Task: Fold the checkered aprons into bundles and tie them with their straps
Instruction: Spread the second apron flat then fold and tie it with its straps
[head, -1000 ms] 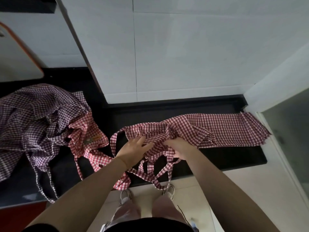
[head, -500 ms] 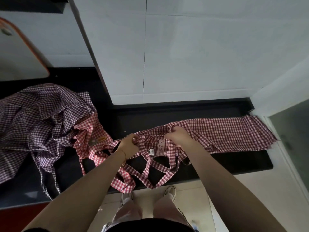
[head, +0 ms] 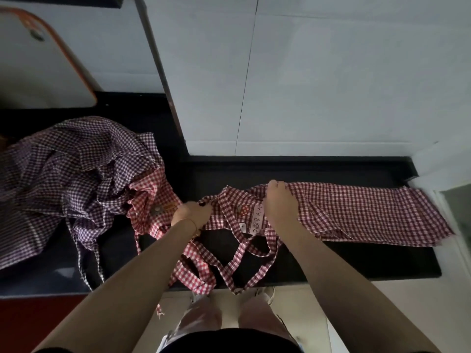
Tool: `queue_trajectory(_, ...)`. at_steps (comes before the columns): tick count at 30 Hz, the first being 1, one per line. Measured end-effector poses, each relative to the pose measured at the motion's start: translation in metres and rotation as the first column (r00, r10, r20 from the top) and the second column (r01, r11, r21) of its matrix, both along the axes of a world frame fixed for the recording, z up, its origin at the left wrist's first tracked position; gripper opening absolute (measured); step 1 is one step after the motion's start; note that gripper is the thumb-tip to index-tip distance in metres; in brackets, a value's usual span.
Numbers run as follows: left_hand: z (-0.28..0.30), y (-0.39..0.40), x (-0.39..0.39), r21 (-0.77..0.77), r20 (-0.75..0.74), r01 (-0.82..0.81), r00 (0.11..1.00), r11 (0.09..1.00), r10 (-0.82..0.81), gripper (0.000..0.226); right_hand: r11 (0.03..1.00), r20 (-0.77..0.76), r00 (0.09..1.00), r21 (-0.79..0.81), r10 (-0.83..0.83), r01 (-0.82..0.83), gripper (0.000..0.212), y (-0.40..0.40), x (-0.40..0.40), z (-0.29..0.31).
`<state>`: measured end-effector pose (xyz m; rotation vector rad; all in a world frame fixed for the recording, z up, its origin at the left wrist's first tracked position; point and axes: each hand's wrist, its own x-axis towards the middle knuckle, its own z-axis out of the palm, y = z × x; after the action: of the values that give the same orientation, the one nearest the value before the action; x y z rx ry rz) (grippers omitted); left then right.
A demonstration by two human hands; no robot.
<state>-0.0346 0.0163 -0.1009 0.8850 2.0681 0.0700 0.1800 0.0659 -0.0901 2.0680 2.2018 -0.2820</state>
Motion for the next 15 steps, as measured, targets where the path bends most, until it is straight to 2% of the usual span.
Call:
queue_trajectory(2,0.003,-0.005,0.002,-0.15,0.128,-0.037,0.99,0.988,0.057,0.026,0.996,-0.033,0.999,-0.084,0.002,-0.004,0.025,0.002,-0.004,0.0)
queue_trajectory(4,0.001,-0.011,0.005,-0.206,0.213,-0.13,0.961,0.97,0.174,0.018,0.968,-0.056,0.995,-0.234,0.077,-0.088,0.023,0.001,-0.007,0.0)
queue_trajectory(5,-0.004,-0.014,0.007,-0.222,0.276,-0.205,0.924,0.953,0.263,0.017,0.943,-0.076,0.99,-0.303,0.118,-0.136,0.022,-0.002,-0.009,-0.001)
queue_trajectory(7,-0.012,-0.017,0.012,-0.221,0.427,-0.371,0.795,0.902,0.431,0.01,0.908,-0.08,0.977,-0.362,0.195,-0.211,0.019,-0.013,-0.01,-0.005)
queue_trajectory(9,-0.02,-0.021,0.014,-0.136,0.451,-0.463,0.758,0.876,0.471,0.016,0.901,-0.084,0.959,-0.329,0.271,-0.283,0.018,-0.025,-0.009,-0.011)
queue_trajectory(12,-0.028,-0.025,0.016,0.015,0.34,-0.423,0.854,0.906,0.393,0.009,0.859,-0.136,0.89,-0.236,0.434,-0.455,0.029,-0.044,-0.01,-0.017)
queue_trajectory(15,-0.017,-0.031,0.02,0.13,0.389,-0.546,0.796,0.828,0.464,0.014,0.809,-0.057,0.839,-0.239,0.54,-0.537,0.037,-0.061,-0.013,-0.019)
